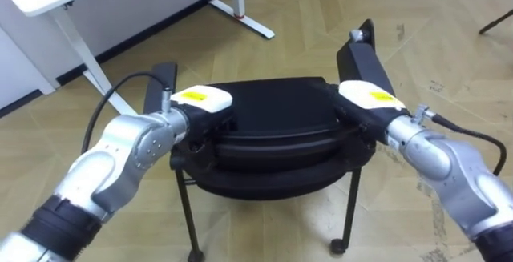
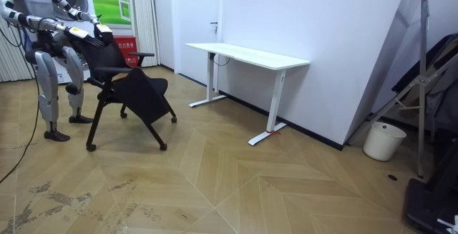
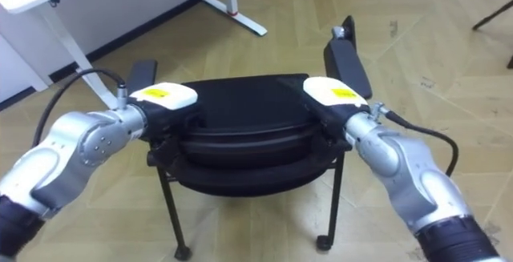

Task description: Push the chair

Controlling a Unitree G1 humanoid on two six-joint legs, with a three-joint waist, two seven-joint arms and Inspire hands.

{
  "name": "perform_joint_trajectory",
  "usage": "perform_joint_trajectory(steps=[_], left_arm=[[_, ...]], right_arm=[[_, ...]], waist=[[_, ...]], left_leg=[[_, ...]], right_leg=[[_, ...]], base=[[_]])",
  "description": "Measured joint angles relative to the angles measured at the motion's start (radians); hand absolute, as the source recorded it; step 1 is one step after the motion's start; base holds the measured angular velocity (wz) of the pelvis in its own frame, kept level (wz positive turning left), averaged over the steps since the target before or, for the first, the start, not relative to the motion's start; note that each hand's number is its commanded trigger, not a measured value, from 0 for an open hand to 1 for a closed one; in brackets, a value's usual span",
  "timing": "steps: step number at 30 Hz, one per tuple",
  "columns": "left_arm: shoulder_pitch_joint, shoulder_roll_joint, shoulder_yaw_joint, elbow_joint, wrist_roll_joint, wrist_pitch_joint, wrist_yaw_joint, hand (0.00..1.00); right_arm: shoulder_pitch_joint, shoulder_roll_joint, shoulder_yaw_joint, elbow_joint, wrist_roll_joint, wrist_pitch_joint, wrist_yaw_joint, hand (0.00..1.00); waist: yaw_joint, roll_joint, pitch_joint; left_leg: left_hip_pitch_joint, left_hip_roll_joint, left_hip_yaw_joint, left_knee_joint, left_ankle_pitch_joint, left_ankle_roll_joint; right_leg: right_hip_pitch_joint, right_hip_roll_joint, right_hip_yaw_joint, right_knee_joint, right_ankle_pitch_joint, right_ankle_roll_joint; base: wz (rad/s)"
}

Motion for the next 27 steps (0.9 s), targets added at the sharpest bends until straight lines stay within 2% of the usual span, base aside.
perform_joint_trajectory(steps=[2,5,7,8,9,10,18,22,27], left_arm=[[-0.026,0.000,-0.016,0.000,-0.005,-0.016,-0.008,1.00],[-0.070,0.005,-0.042,0.000,-0.013,-0.030,-0.020,1.00],[-0.076,0.009,-0.042,0.000,-0.013,-0.038,-0.020,1.00],[-0.078,0.014,-0.043,0.000,-0.013,-0.041,-0.020,1.00],[-0.081,0.016,-0.044,0.000,-0.013,-0.041,-0.020,1.00],[-0.083,0.018,-0.044,0.000,-0.013,-0.044,-0.021,1.00],[-0.083,0.030,-0.044,0.000,-0.013,-0.049,-0.022,1.00],[-0.083,0.036,-0.043,0.000,-0.013,-0.048,-0.017,1.00],[-0.084,0.046,-0.041,0.000,-0.013,-0.046,-0.013,1.00]], right_arm=[[-0.003,-0.030,0.028,-0.029,-0.048,0.033,0.027,0.00],[-0.003,-0.062,0.047,-0.071,-0.094,0.061,0.076,0.00],[-0.003,-0.068,0.060,-0.087,-0.106,0.072,0.096,0.00],[-0.003,-0.068,0.073,-0.095,-0.104,0.083,0.105,0.11],[-0.004,-0.069,0.076,-0.098,-0.104,0.086,0.111,0.80],[-0.004,-0.069,0.079,-0.104,-0.104,0.093,0.125,1.00],[-0.005,-0.068,0.106,-0.143,-0.105,0.150,0.173,1.00],[-0.005,-0.064,0.107,-0.144,-0.125,0.147,0.153,1.00],[-0.005,-0.061,0.108,-0.146,-0.149,0.124,0.135,1.00]], waist=[[0.021,-0.006,0.0025],[0.048,-0.016,0.0056],[0.052,-0.026,0.0059],[0.054,-0.034,0.0055],[0.055,-0.037,0.0060],[0.055,-0.041,0.0056],[0.061,-0.045,0.0057],[0.058,-0.042,0.0073],[0.059,-0.040,0.0086]], left_leg=[[-0.007,0.000,-0.002,0.000,0.000,0.000],[-0.023,0.000,-0.004,0.001,0.000,0.000],[-0.029,0.000,-0.008,0.002,0.000,0.000],[-0.029,0.000,-0.012,0.002,0.000,0.000],[-0.029,0.000,-0.014,0.002,0.000,0.000],[-0.030,-0.002,-0.019,0.002,0.000,0.000],[-0.029,-0.002,-0.020,0.001,0.000,0.000],[-0.029,-0.002,-0.019,0.001,0.000,0.000],[-0.030,-0.002,-0.019,0.001,0.000,0.000]], right_leg=[[-0.008,0.000,0.000,0.002,0.000,0.000],[-0.029,0.000,0.001,0.012,0.000,0.001],[-0.031,0.000,0.000,0.011,-0.001,0.001],[-0.030,0.000,-0.001,0.011,-0.001,0.001],[-0.030,0.001,-0.001,0.011,-0.001,0.001],[-0.030,0.001,-0.001,0.012,-0.001,0.001],[-0.029,0.001,0.000,0.011,-0.001,0.001],[-0.029,0.001,0.001,0.010,-0.001,0.001],[-0.029,0.001,0.002,0.010,-0.002,0.003]], base=[[0.00],[0.00],[0.06],[0.08],[0.09],[0.07],[0.01],[0.00],[0.00]])
